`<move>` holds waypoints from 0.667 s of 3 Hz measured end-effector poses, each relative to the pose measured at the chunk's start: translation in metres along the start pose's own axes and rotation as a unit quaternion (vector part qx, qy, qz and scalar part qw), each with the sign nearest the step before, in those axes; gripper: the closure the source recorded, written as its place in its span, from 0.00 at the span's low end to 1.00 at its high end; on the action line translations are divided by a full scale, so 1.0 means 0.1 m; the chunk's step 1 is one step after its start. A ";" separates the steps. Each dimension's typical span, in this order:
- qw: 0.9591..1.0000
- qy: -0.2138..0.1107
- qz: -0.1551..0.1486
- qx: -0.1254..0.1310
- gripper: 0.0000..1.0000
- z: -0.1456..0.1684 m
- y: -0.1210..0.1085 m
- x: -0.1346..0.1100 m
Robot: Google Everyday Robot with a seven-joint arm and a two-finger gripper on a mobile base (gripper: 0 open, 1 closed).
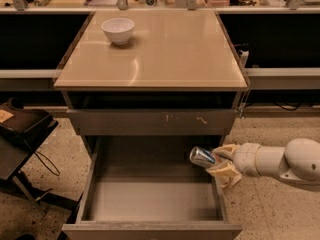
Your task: Place redbull can into middle drawer
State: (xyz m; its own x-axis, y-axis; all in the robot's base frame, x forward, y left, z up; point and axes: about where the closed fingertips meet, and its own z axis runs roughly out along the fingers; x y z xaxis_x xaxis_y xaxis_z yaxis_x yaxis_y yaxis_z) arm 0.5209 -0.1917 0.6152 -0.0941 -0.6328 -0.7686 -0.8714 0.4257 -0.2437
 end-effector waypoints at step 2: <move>0.998 0.017 0.019 -0.049 1.00 0.64 0.19 0.40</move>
Offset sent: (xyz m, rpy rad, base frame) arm 0.0245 0.0718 -0.1850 0.0189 0.2538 0.1368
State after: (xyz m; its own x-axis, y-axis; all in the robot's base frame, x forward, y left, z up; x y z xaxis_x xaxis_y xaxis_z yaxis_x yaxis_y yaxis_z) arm 0.5310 -0.1676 0.5417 -0.1432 -0.6397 -0.7552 -0.9097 0.3856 -0.1541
